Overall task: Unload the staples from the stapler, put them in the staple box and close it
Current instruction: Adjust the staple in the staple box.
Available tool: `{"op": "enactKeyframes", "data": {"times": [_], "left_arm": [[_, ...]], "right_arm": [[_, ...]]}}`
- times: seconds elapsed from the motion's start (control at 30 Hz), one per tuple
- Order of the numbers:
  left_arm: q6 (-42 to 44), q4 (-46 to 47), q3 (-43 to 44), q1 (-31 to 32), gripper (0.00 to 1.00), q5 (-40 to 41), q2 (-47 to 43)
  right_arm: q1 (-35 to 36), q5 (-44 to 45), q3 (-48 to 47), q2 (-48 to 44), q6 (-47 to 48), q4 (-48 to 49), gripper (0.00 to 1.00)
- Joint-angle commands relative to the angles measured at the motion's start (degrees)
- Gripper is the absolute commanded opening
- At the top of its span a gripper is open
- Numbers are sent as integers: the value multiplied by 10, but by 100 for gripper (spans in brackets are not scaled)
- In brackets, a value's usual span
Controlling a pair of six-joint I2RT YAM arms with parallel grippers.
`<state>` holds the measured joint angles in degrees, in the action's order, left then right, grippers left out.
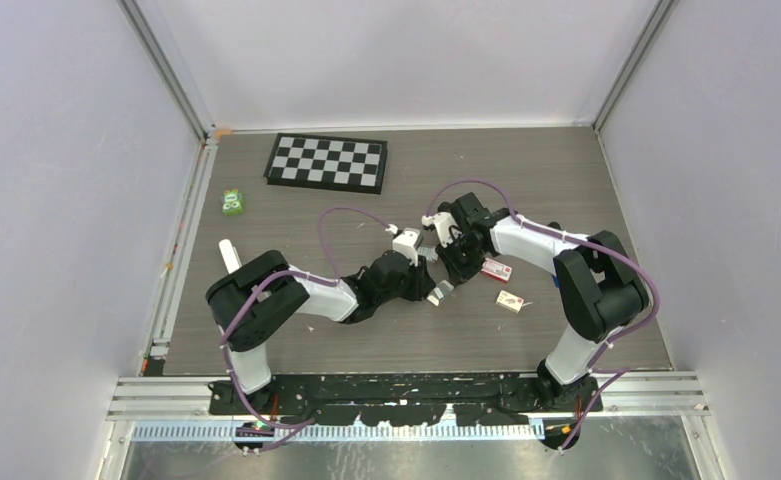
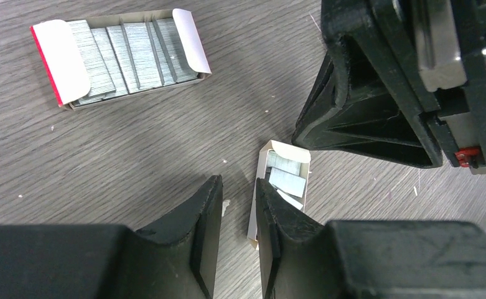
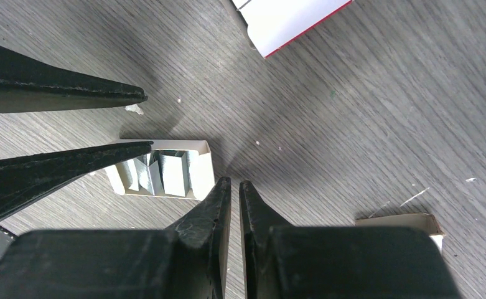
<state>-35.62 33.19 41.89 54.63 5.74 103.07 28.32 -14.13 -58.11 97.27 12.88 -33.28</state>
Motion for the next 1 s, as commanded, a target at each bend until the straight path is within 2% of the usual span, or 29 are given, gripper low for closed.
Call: {"op": "enactKeyframes", "data": {"times": [0.0,0.97], "left_arm": [[-4,26,0,-2,28,-9,-15],[-7,21,-12,5,24,-17,-34]], "right_arm": [[-1,-8,-22,1,-4,-3,16],[-1,-8,-22,1,-3,-3,16]]}}
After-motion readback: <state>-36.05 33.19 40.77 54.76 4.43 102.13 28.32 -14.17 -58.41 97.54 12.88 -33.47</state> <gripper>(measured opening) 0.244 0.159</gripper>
